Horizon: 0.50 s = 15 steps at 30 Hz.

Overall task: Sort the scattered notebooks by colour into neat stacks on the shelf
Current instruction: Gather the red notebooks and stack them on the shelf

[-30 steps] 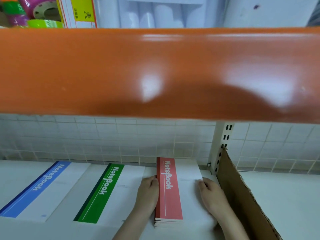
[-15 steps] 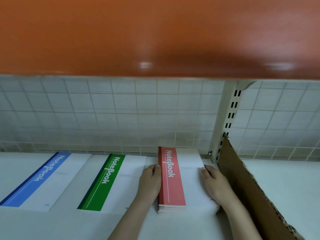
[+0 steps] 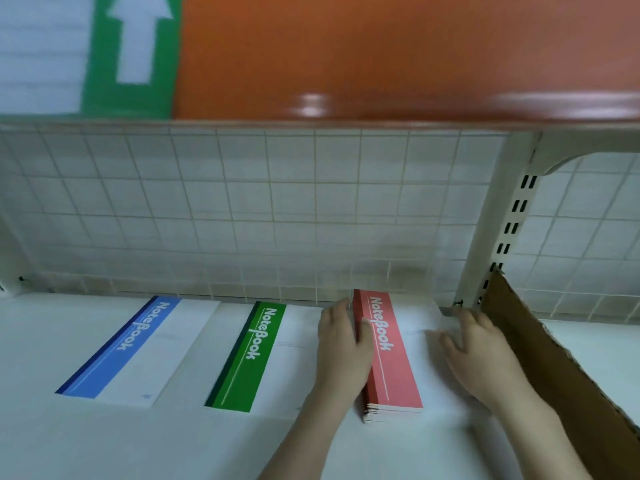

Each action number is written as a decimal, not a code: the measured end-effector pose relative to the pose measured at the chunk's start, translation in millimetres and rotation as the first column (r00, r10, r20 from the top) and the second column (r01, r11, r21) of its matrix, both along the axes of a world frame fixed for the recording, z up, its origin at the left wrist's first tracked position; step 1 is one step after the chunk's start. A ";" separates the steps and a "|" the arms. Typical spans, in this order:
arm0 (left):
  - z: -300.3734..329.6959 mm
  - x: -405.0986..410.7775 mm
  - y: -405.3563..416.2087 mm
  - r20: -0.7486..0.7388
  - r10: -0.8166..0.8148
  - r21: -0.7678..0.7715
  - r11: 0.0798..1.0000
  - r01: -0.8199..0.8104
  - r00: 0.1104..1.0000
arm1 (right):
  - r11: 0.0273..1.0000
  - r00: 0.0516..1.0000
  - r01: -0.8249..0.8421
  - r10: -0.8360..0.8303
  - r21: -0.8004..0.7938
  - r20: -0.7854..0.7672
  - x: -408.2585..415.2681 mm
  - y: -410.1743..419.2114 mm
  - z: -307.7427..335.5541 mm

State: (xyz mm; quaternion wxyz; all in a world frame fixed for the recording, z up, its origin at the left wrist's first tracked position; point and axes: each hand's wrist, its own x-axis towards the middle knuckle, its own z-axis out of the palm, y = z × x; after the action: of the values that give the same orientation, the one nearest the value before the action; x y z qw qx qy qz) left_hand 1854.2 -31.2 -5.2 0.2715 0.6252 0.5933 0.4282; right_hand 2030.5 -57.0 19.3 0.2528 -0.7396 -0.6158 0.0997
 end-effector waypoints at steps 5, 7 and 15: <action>20.2 -28.3 -7.5 -0.269 -0.051 0.048 0.997 0.066 0.962 | 0.991 0.989 -0.114 0.106 0.072 0.105 -50.5 -2.6 15.6; 20.4 -51.2 -17.1 -0.360 -0.047 0.044 0.997 0.067 0.932 | 0.980 0.978 -0.187 0.180 0.063 0.102 -79.3 -5.5 15.8; 19.0 -179.4 -58.0 -0.460 0.091 0.056 0.996 -0.073 0.883 | 0.892 0.887 -0.451 0.452 -0.034 0.096 -211.6 -11.7 13.2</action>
State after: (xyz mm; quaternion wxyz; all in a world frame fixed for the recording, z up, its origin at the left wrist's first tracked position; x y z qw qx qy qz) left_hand 1674.8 -89.2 13.8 0.0925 0.6886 0.6585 0.2892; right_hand 1818.9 -68.6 32.4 0.1870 -0.5814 -0.7824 0.1214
